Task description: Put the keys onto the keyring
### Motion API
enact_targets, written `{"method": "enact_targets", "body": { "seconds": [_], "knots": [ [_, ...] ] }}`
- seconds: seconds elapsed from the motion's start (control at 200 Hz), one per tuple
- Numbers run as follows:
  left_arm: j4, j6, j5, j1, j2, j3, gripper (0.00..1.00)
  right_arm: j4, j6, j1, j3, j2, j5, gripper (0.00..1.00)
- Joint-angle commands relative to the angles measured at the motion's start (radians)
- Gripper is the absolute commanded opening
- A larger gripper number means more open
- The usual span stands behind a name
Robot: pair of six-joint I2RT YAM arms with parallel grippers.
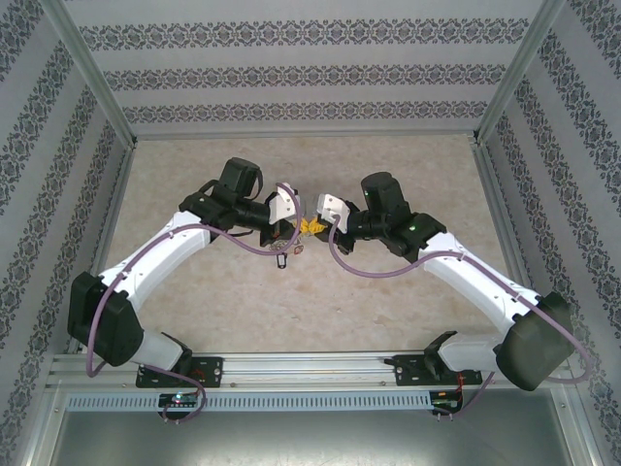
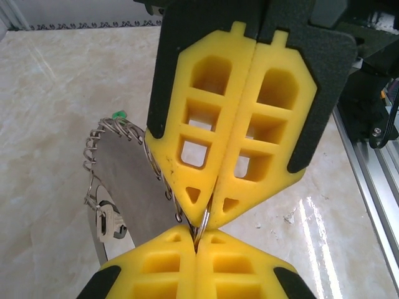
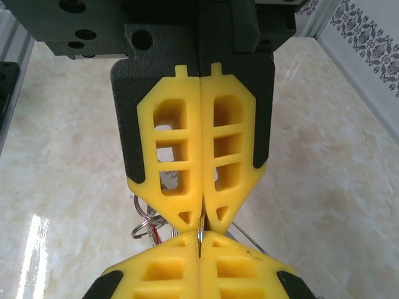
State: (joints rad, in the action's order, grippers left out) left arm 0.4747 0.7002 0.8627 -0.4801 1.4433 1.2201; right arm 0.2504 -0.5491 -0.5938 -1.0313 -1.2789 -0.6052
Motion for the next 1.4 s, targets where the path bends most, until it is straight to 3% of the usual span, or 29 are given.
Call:
{"method": "enact_targets", "body": {
  "seconds": [0.0,0.1,0.185,0.23,0.265,0.385,0.525,0.839,1.174,1.394],
  "knots": [
    [-0.087,-0.034,-0.012,-0.015,-0.03,-0.025,0.0,-0.03,0.025,-0.015,0.001,0.026,-0.009,0.0],
    [-0.146,-0.099,-0.008,-0.015,-0.031,-0.055,0.01,-0.034,0.063,-0.012,0.016,0.027,-0.002,0.0],
    [-0.129,-0.109,0.043,-0.011,-0.031,-0.058,0.32,-0.037,0.072,-0.01,0.03,0.034,0.005,0.0],
    [-0.1,-0.091,0.076,-0.004,-0.033,-0.048,0.43,-0.039,0.074,-0.008,0.036,0.041,0.005,0.0],
    [-0.084,-0.079,0.087,0.001,-0.04,-0.046,0.45,-0.038,0.072,-0.005,0.04,0.048,0.003,0.0],
    [-0.054,-0.031,0.097,0.007,-0.067,-0.047,0.44,-0.011,0.049,0.008,0.039,0.066,-0.009,0.0],
    [-0.076,-0.036,0.093,0.006,-0.065,-0.052,0.34,0.028,0.016,0.014,0.032,0.077,-0.029,0.0],
    [-0.108,-0.036,0.117,0.002,-0.021,-0.033,0.3,0.092,-0.028,0.017,0.006,0.09,-0.047,0.0],
    [-0.135,-0.033,0.162,-0.005,-0.01,-0.065,0.33,0.072,0.011,0.023,0.007,0.112,-0.017,0.0],
    [-0.134,-0.031,0.194,-0.017,0.031,-0.04,0.2,0.058,0.027,0.017,0.003,0.099,-0.014,0.0]
  ]
}}
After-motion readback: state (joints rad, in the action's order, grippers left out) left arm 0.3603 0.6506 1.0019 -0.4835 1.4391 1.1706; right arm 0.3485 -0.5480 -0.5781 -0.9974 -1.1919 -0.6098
